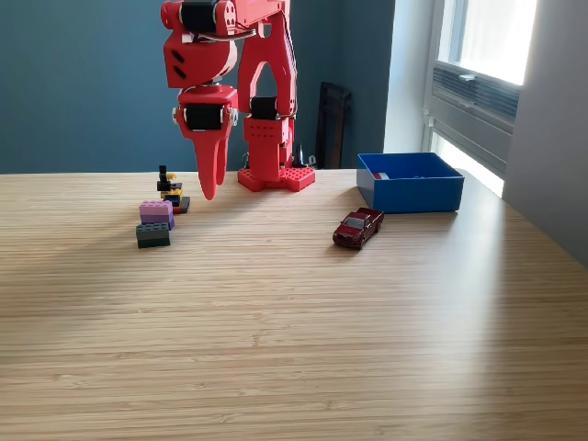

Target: Grasp a lego block and put it in the bin.

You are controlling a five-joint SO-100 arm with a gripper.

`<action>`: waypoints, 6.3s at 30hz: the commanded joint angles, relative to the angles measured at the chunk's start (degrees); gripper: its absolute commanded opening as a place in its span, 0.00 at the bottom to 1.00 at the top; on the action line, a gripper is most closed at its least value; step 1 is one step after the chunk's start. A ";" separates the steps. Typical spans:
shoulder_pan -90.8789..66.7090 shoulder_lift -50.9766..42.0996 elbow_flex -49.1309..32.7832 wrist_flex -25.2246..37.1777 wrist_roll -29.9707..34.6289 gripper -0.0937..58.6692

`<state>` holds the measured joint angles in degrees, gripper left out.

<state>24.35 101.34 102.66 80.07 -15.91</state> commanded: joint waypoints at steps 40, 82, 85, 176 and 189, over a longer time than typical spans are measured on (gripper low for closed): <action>23.29 3.78 12.04 -15.82 -40.52 0.39; 24.35 -12.66 6.15 -23.47 -27.60 0.00; 23.55 -12.57 2.64 -17.93 -23.99 0.00; -50.45 -11.69 -18.90 10.28 17.23 0.37; -39.20 -11.60 -15.91 10.28 11.51 0.36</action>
<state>-16.96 87.71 87.28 89.38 -4.04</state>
